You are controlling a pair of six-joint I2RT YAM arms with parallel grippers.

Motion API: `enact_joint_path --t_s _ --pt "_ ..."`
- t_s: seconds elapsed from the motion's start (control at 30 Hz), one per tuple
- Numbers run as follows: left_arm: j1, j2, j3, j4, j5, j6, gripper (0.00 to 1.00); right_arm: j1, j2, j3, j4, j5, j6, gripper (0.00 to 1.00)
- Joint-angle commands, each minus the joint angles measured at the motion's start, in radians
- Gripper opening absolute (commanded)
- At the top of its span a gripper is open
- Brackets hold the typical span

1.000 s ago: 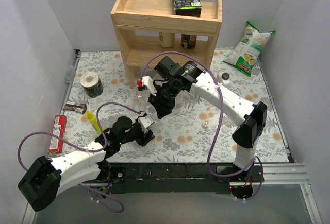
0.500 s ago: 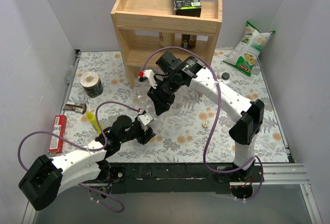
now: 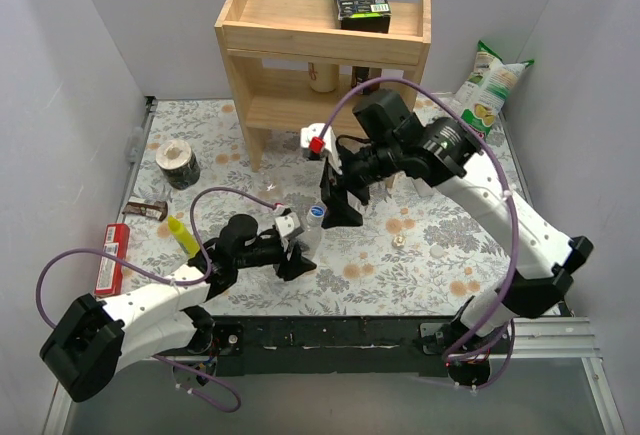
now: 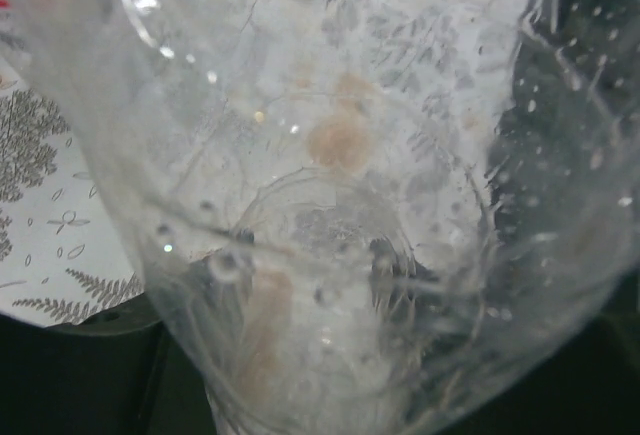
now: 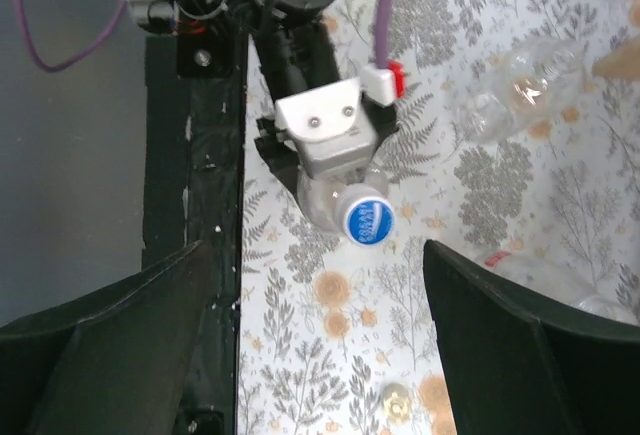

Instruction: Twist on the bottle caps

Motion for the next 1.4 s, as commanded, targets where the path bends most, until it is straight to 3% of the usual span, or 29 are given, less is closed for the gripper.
enact_joint_path --t_s 0.0,0.1,0.3,0.73,1.2,1.37 --pt "0.008 -0.018 0.107 0.036 0.121 -0.134 0.0 -0.028 -0.124 -0.224 0.316 -0.112 -0.074 0.96" --pt "0.024 -0.019 0.15 0.002 0.161 -0.16 0.0 -0.031 -0.201 -0.402 0.539 -0.137 -0.08 0.98" --pt "0.029 -0.041 0.16 -0.049 0.174 -0.091 0.0 -0.036 -0.215 -0.502 0.723 -0.123 0.02 0.98" --pt "0.072 0.013 0.166 0.003 0.207 -0.182 0.0 -0.036 -0.248 -0.548 0.694 -0.178 0.049 0.98" --pt "0.086 0.005 0.161 0.006 0.192 -0.176 0.0 -0.036 -0.251 -0.583 0.697 -0.146 0.078 0.96" --pt "0.135 0.018 0.138 0.054 0.189 -0.258 0.0 -0.036 -0.266 -0.567 0.648 -0.106 0.058 0.96"
